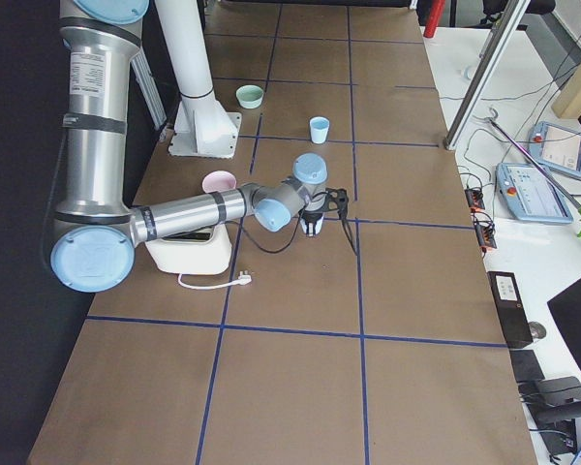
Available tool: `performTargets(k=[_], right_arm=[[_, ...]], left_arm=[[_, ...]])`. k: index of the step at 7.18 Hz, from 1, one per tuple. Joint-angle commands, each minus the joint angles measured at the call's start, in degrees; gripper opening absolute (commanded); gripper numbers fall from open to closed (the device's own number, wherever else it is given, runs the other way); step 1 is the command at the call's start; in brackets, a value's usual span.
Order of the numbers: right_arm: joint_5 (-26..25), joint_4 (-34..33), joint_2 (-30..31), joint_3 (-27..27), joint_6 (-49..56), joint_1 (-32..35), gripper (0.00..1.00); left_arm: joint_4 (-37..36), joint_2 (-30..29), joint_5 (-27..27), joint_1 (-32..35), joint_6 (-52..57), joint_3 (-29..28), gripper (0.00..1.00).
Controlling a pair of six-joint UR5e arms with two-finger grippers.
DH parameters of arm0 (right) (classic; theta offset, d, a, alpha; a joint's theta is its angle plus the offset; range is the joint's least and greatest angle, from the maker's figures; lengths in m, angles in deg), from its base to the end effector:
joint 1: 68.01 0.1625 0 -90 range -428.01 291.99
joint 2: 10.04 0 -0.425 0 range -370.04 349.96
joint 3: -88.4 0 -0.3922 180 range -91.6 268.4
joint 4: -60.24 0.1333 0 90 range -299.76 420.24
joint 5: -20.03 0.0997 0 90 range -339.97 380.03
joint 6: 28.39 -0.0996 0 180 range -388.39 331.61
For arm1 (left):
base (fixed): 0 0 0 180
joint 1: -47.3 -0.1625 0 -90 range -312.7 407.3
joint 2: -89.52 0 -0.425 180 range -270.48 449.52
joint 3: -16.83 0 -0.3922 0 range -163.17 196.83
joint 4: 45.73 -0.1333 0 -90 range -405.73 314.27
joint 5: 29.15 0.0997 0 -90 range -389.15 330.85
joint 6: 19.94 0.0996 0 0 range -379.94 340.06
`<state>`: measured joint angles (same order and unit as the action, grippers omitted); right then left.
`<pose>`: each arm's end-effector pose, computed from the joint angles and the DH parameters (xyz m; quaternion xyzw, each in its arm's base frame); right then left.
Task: Stack blue cups with both arms
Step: 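Carry the cup with the right gripper above the center cup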
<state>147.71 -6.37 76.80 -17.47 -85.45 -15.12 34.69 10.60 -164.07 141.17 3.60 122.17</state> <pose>-0.2566 -0.4592 0.4499 0.0127 -0.4558 0.0378 0.8892 -0.0900 -0.3970 0.6299 0.0487 0.3809 0.1402 0.9126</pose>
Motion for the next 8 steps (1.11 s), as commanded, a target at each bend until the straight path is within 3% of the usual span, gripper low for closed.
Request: performTargets(k=[1, 3, 5, 6, 8], right_arm=[[-2.6, -18.4, -19.6, -0.3, -12.3, -5.4, 0.0], [-11.6, -28.6, -31.9, 0.3, -24.2, -14.2, 0.0], [-16.3, -30.4, -36.6, 0.8, -31.5, -18.8, 0.0], [-19.5, -30.4, -39.4, 3.5, -32.8, -20.7, 0.0], [-20.6, -30.0, -43.4, 9.2, -35.2, -21.9, 0.0]], left_arm=[[0.0, 0.0, 0.0, 0.0, -3.6, 0.1, 1.0], [0.0, -0.1, 0.0, 0.0, -8.0, 0.2, 1.0], [0.0, -0.1, 0.0, 0.0, -8.0, 0.2, 1.0], [0.0, -0.1, 0.0, 0.0, -8.0, 0.2, 1.0], [0.0, -0.1, -0.1, 0.0, -8.1, 0.1, 1.0]])
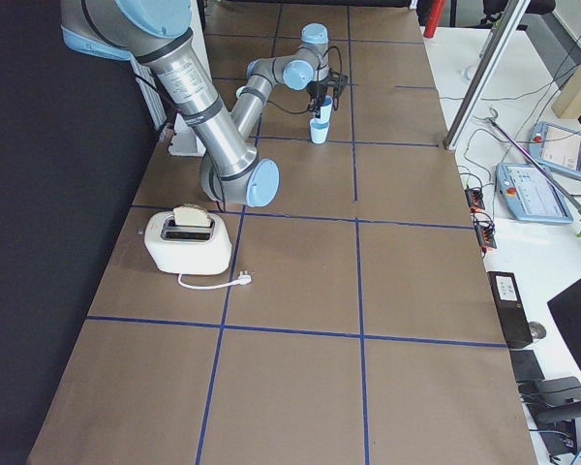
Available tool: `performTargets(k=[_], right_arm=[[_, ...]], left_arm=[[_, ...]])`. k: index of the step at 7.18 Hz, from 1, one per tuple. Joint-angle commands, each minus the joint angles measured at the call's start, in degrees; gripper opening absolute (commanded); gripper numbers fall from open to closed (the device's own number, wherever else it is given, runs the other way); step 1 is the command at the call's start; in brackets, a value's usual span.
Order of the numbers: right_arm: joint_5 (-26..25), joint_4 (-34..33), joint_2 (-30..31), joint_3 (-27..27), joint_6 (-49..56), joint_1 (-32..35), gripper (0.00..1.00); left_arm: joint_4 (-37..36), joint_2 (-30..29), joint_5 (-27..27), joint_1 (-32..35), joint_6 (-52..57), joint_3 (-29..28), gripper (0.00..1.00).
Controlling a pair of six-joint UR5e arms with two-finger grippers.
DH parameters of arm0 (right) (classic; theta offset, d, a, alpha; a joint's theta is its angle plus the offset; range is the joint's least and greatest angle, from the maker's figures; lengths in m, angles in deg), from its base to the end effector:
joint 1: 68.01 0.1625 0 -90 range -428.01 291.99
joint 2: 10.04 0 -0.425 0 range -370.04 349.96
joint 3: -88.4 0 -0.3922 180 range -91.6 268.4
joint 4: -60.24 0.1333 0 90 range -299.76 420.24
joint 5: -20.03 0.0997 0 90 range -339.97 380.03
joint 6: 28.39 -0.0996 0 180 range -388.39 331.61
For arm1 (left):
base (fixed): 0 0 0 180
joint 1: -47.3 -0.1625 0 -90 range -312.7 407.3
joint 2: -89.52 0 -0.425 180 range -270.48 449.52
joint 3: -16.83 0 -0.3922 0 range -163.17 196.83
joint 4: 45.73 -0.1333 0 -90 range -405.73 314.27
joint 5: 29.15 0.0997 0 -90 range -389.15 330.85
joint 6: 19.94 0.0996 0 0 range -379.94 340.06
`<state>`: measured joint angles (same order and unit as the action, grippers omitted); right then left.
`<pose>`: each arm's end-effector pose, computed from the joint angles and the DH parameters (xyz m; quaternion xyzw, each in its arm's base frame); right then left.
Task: Stack blue cups with both arms
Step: 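Lower the held cup into the center cup and open the right gripper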
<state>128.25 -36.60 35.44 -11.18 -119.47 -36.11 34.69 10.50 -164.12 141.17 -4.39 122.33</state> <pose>-0.5107 -0.4382 0.1388 -0.0347 -0.4201 0.1959 0.8854 -0.0900 -0.3980 0.6278 0.0242 0.3835 0.0771 0.9200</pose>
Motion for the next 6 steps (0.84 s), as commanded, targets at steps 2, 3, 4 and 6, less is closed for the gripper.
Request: performTargets(k=[2, 3, 4, 6], right_arm=[[-1.4, 0.3, -1.6, 3.5, -1.1, -1.8, 0.0], [-1.3, 0.3, -1.5, 3.5, -1.1, -1.9, 0.03], [-1.6, 0.4, -1.2, 3.4, -0.2, -2.6, 0.99], [-1.8, 0.4, -1.3, 3.3, 0.1, -2.7, 1.0]], left_arm=[[0.0, -0.1, -0.1, 0.0, -0.5, 0.1, 1.0], [0.0, 0.0, -0.1, 0.0, -0.5, 0.1, 1.0], [0.0, -0.1, -0.1, 0.0, -0.5, 0.0, 1.0], [0.0, -0.2, -0.1, 0.0, -0.6, -0.1, 1.0]])
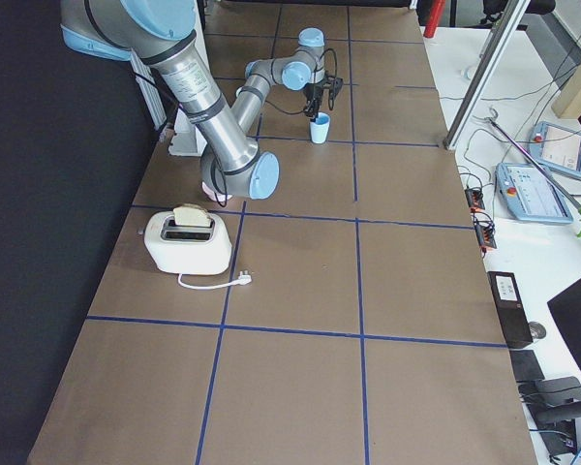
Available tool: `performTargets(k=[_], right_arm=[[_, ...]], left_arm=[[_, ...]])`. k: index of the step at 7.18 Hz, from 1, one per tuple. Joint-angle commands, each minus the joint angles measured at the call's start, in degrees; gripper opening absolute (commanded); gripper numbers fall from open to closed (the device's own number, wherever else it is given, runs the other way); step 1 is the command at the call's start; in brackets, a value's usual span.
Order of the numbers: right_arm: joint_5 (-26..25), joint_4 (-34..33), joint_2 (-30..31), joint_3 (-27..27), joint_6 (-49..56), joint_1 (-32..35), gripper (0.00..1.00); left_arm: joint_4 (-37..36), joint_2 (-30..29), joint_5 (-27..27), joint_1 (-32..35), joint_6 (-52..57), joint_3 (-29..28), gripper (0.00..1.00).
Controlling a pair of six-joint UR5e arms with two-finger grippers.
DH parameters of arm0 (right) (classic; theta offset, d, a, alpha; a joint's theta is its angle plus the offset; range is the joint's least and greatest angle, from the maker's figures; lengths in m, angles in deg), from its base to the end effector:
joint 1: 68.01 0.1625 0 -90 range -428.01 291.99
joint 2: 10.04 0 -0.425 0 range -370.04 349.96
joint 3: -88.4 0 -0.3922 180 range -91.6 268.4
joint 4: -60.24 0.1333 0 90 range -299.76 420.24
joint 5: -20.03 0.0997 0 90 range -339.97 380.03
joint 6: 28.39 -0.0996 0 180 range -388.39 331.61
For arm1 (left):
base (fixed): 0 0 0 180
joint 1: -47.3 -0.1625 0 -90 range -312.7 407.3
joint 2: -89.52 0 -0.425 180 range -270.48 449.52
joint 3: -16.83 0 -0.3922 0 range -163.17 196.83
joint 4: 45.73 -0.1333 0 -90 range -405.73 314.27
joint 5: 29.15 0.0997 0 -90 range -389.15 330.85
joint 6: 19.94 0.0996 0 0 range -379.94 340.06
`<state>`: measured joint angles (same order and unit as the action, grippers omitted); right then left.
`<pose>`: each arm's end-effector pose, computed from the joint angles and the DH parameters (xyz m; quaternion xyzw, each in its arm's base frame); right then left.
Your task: Stack blue cups with both arms
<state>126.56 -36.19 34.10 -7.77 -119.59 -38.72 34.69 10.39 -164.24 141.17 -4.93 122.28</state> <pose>-0.5454 -0.4263 0.1449 -0.0355 -0.4042 0.1861 0.8948 -0.0899 -0.3988 0.6273 0.0231 0.3845 0.0729 0.9200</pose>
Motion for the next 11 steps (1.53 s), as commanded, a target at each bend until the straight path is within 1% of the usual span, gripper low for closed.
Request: performTargets(k=[1, 2, 3, 4, 5, 6, 8, 9, 10, 11], right_arm=[[0.0, 0.0, 0.1, -0.2, 1.4, 0.0, 1.0], [1.0, 0.0, 0.2, -0.3, 4.7, 1.1, 1.0], [2.8, 0.0, 2.1, -0.3, 7.1, 2.7, 1.0], [5.3, 0.0, 4.7, -1.5, 13.1, 6.3, 1.0], [11.2, 0.1, 10.3, -4.5, 21.4, 11.2, 1.0], [16.3, 0.1, 18.3, -8.8, 34.4, 18.1, 1.0], [26.0, 0.2, 32.4, -11.1, 61.1, 32.7, 1.0], [27.9, 0.2, 38.9, -11.4, 73.8, 39.5, 1.0], [28.2, 0.1, 46.1, -11.8, 86.5, 46.7, 1.0], [28.2, -0.7, 49.9, -10.8, 97.4, 52.5, 1.0]], left_arm=[[0.0, -0.1, 0.0, -0.1, -0.1, 0.0, 1.0], [0.0, -0.2, 0.0, -0.1, 0.0, -0.3, 1.0], [0.0, -0.4, 0.2, -0.1, 0.1, -0.5, 1.0], [0.0, -0.4, 0.3, -0.1, -0.1, -1.3, 1.0], [0.0, -1.0, 0.3, -0.2, -0.1, -3.1, 1.0], [0.0, -1.3, 0.3, -0.2, 0.0, -4.2, 1.0], [0.0, -1.3, 0.3, -0.2, 0.5, -4.3, 1.0], [0.0, -1.3, 0.3, -0.2, 0.5, -4.3, 1.0], [0.0, -1.4, 0.3, -0.2, 0.5, -4.2, 1.0], [1.7, -1.3, 0.3, -0.2, 0.4, -3.8, 1.0]])
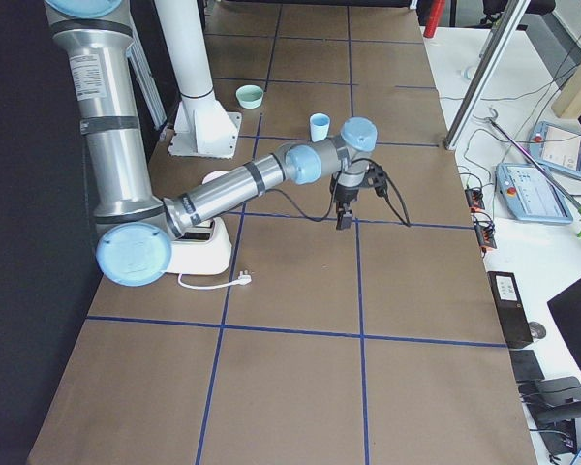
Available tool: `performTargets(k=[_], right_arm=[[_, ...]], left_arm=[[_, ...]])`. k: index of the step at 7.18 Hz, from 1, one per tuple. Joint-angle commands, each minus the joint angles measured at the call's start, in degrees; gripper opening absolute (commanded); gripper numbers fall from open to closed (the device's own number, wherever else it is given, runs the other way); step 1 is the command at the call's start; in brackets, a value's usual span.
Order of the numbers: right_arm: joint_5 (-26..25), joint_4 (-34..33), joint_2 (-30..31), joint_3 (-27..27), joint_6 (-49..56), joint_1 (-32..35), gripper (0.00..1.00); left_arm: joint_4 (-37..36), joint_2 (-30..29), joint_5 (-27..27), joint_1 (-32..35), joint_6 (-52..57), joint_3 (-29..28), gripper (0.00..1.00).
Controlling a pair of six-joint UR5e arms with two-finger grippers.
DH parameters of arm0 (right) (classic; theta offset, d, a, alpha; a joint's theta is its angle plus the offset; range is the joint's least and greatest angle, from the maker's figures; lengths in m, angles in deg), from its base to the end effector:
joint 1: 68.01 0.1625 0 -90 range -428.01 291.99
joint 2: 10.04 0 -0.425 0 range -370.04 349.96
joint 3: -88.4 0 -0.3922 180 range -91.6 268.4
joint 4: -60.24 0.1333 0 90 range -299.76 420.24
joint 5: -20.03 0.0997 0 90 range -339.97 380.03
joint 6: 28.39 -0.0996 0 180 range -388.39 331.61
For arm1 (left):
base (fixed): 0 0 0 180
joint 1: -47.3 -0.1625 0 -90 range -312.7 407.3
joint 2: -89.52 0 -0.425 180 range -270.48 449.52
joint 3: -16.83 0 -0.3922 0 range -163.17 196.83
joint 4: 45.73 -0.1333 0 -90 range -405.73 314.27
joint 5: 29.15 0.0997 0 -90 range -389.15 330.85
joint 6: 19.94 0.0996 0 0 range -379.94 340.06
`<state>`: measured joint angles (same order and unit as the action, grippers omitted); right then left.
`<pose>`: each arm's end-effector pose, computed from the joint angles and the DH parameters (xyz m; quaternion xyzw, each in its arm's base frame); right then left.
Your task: Stack blue cups with both arms
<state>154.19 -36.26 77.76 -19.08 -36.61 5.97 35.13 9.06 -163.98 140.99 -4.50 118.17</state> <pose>-0.0763 -0.4972 0.5019 0.0256 -0.3874 -0.1057 0.9155 -0.0894 -0.4065 0.6521 0.0049 0.3851 0.0702 0.9202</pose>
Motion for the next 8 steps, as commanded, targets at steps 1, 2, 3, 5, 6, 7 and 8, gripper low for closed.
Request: performTargets(k=[1, 2, 3, 5, 6, 7, 8], right_arm=[[0.7, -0.3, 9.5, 2.8, 21.4, 11.8, 1.0], [0.5, 0.1, 11.8, 5.8, 26.8, 15.2, 1.0], [0.1, 0.1, 12.2, 8.2, 27.8, 17.7, 1.0], [0.3, 0.3, 13.3, 9.8, 27.1, 18.8, 1.0], [0.3, 0.2, 13.4, 9.7, 27.1, 18.8, 1.0], [0.4, 0.3, 13.5, 9.9, 27.2, 18.7, 1.0], [0.7, 0.3, 13.6, 9.9, 27.2, 18.7, 1.0]], left_arm=[[3.3, 0.0, -0.3, 0.1, -0.1, 0.0, 1.0], [4.6, 0.1, 0.0, 0.0, -0.4, -0.4, 1.0], [4.7, 0.2, -0.2, 0.0, -0.2, -0.4, 1.0], [4.7, 0.0, 0.8, -0.3, -0.7, 0.1, 1.0], [4.5, 0.0, 0.7, -0.3, -1.5, 0.7, 1.0], [4.1, 0.1, 0.6, -0.3, -1.7, 0.6, 1.0], [4.7, 0.6, 0.3, -0.3, -1.2, 0.7, 1.0]])
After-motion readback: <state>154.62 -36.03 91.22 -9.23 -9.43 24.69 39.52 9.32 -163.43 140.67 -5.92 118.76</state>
